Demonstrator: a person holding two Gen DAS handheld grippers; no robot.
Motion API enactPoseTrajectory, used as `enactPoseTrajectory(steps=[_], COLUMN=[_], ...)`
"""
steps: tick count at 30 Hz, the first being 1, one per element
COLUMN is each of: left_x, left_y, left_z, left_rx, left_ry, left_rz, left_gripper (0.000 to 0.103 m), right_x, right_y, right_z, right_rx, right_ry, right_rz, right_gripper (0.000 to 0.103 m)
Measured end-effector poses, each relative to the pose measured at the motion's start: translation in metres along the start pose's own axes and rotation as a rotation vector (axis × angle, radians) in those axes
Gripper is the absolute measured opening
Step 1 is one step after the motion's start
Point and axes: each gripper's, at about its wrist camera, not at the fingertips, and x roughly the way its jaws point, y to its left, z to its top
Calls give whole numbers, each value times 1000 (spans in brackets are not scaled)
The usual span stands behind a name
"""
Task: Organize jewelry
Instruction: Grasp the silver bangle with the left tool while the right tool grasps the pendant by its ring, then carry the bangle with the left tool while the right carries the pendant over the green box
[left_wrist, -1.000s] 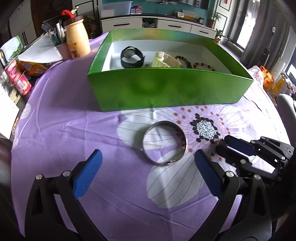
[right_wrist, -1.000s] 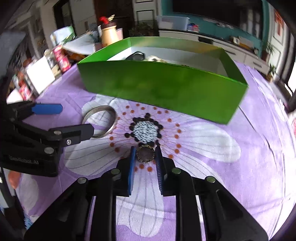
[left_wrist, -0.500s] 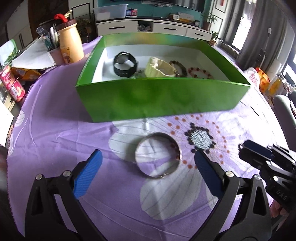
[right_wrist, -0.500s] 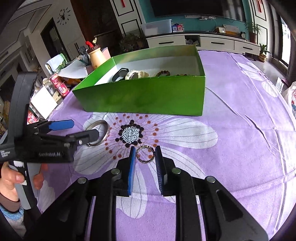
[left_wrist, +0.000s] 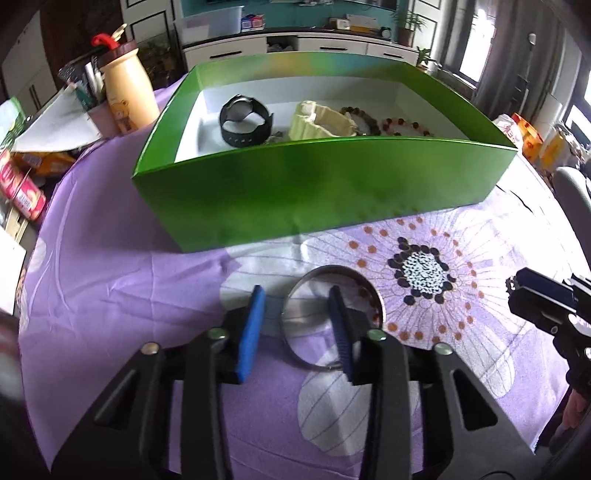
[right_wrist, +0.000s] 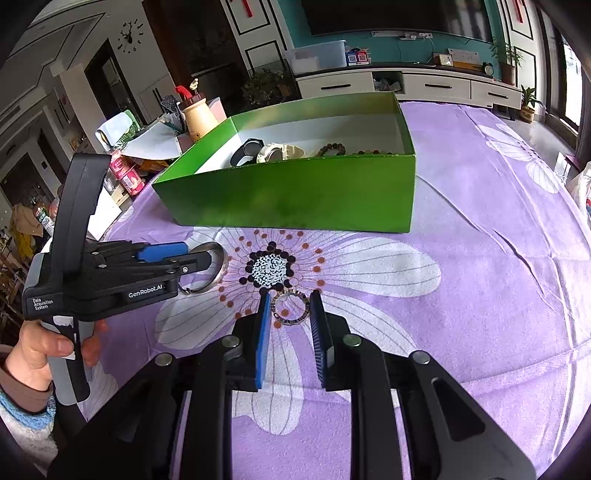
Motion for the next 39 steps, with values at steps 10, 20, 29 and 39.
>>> enactPoseTrajectory(steps=[10,20,29,39], left_x=[-4,-33,-62,-82], left_y=[6,22,26,23], left_z=[-4,-14,-22,-19], left_rx=[-61,-156,-180,-155], left_ry=[-2,-37,-78,-113], left_rz=[-45,-68,-57,-56], left_gripper=[3,3,4,4], right_x=[-2,-11,-21,-33], right_y=[2,8,13,21], right_z=[1,0,0,9], right_rx=[5,-8,-14,-26], right_ry=[-7,-23,-39,-52], right_rz=[-4,-1,-9,-13], right_gripper=[21,21,21,21])
